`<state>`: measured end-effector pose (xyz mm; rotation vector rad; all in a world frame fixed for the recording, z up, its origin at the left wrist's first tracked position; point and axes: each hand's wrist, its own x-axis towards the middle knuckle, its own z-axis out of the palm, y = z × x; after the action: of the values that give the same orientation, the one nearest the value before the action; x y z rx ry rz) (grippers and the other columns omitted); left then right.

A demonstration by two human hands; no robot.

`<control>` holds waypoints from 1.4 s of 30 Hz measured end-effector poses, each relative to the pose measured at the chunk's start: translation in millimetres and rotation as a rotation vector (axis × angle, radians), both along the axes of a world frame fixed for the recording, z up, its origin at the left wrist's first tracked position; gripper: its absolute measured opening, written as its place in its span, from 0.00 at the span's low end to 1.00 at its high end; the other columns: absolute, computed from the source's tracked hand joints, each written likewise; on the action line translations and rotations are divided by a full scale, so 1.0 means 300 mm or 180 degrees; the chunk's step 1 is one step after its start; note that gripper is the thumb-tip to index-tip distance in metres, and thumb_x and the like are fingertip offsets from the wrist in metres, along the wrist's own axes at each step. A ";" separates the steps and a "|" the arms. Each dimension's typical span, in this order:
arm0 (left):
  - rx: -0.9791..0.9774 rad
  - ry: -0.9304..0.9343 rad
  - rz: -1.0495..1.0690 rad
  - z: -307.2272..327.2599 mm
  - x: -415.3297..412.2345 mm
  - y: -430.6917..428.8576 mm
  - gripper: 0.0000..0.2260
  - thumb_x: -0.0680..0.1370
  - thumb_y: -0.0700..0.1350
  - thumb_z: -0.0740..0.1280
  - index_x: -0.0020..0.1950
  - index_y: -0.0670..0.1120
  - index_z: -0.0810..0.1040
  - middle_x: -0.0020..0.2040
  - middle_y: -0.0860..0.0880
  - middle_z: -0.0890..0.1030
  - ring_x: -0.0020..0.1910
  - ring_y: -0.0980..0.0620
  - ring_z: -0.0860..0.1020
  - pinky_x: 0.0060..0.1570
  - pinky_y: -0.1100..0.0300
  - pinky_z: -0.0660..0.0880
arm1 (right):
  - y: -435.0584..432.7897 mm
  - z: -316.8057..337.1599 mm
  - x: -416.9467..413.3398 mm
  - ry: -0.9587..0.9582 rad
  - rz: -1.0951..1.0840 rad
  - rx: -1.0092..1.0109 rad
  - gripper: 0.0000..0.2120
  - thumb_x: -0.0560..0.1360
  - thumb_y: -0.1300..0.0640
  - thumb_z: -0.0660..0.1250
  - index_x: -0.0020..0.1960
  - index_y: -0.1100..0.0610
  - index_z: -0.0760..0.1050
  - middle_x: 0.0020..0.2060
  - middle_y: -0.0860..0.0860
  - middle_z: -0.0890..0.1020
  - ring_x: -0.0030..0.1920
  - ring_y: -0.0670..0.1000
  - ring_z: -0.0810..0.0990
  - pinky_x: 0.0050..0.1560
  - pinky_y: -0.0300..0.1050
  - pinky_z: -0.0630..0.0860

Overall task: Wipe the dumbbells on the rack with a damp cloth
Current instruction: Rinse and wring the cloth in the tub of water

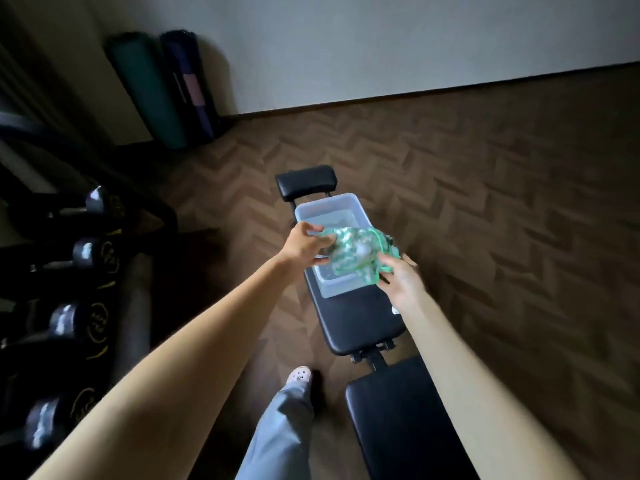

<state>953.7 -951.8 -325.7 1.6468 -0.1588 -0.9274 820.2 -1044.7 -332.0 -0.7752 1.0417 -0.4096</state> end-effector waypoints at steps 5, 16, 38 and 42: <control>0.0372 -0.0017 -0.0246 -0.158 0.288 -0.269 0.12 0.76 0.34 0.66 0.53 0.41 0.64 0.44 0.43 0.72 0.39 0.51 0.76 0.31 0.63 0.74 | -0.217 -0.128 0.246 0.0504 -0.0072 -0.0023 0.09 0.75 0.69 0.64 0.47 0.56 0.71 0.42 0.50 0.75 0.51 0.51 0.73 0.65 0.52 0.70; 0.0865 -0.0362 -0.0581 -0.688 0.487 -0.576 0.18 0.72 0.32 0.69 0.53 0.43 0.62 0.46 0.51 0.67 0.43 0.53 0.71 0.29 0.72 0.70 | -0.481 -0.695 0.505 0.1676 0.0376 0.0071 0.12 0.79 0.64 0.60 0.60 0.68 0.73 0.49 0.61 0.77 0.44 0.53 0.75 0.59 0.49 0.74; 0.2665 -0.1848 -0.3160 -1.125 0.524 -0.667 0.12 0.76 0.33 0.59 0.57 0.35 0.75 0.58 0.36 0.74 0.58 0.36 0.74 0.54 0.52 0.72 | -0.602 -1.056 0.541 0.3559 0.2869 -0.2301 0.10 0.76 0.70 0.55 0.52 0.68 0.74 0.50 0.62 0.79 0.52 0.62 0.77 0.40 0.48 0.69; 0.2265 -0.1741 -0.2291 -1.100 0.564 -0.682 0.12 0.74 0.31 0.59 0.53 0.34 0.78 0.54 0.36 0.77 0.56 0.39 0.76 0.50 0.57 0.71 | -0.585 -1.053 0.555 0.3440 0.2415 -0.2252 0.13 0.77 0.67 0.54 0.35 0.60 0.66 0.37 0.55 0.75 0.48 0.58 0.74 0.37 0.43 0.61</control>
<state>1122.9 -1156.4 -655.6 2.5664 -0.9296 -1.1009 986.7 -1220.3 -647.9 -2.0658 1.4725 0.4032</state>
